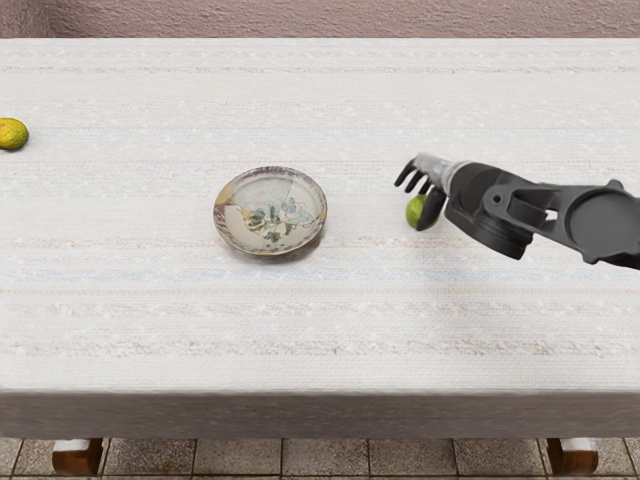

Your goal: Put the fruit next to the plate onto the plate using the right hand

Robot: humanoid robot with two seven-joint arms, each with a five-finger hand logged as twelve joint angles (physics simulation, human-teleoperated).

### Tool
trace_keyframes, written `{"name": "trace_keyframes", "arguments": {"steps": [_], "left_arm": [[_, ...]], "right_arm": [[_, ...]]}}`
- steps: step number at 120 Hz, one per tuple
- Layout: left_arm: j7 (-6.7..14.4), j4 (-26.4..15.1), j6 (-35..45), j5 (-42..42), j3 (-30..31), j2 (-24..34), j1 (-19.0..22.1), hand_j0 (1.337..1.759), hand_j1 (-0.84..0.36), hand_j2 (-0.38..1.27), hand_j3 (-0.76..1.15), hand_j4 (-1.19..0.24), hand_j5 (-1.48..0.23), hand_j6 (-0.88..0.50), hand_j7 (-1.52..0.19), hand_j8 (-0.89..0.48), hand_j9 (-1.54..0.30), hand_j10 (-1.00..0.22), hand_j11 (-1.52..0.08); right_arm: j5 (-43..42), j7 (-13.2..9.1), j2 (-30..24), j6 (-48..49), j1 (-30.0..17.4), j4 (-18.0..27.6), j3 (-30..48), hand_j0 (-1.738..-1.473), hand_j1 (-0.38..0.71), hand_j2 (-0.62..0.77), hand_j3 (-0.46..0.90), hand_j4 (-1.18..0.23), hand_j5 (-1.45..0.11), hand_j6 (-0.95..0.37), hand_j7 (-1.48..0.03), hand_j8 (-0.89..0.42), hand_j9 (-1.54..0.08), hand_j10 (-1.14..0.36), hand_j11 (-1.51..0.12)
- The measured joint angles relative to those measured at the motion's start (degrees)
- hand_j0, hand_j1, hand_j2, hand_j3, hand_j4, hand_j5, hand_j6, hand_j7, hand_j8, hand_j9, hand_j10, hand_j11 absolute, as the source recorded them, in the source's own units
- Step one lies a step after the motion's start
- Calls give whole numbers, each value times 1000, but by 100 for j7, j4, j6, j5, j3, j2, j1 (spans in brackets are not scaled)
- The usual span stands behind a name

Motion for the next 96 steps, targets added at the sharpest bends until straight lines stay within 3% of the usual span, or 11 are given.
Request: {"name": "trace_keyframes", "arguments": {"steps": [29, 51, 73, 84, 96], "left_arm": [[0, 0, 0, 0, 0, 0, 0, 1658, 55, 49, 0, -245, -318, -245, -318, -245, -318, -245, -318], [0, 0, 0, 0, -1, 0, 0, 1658, 55, 49, 0, -245, -318, -245, -318, -245, -318, -245, -318], [0, 0, 0, 0, -1, 0, 0, 1658, 55, 50, -1, -245, -318, -245, -318, -245, -318, -245, -318], [-1, 0, 0, 1, -1, 0, 0, 1658, 55, 50, -1, -245, -318, -245, -318, -245, -319, -245, -319], [0, 0, 0, 0, -1, 0, 0, 1658, 55, 50, -1, -245, -318, -245, -318, -245, -318, -245, -318]], "right_arm": [[-102, -1, 135, -21, -130, -215, -19, -1658, 140, -65, 0, -473, -496, -443, -544, -455, -549, -442, -548], [-131, 0, 242, -16, -187, -323, -19, -1658, 204, -64, 0, -542, -558, -505, -621, -445, -629, -502, -627], [-96, 2, 249, 0, -230, -353, -10, -1652, 245, 12, -1, -608, -693, -488, -736, -349, -745, -477, -754], [-106, 1, 240, 9, -261, -359, -9, -1648, 254, -34, 0, -647, -752, -497, -793, -318, -806, -455, -823], [-99, -6, 228, 4, -279, -362, -17, -1645, 226, 108, -1, -713, -840, -567, -881, -386, -890, -536, -907]]}}
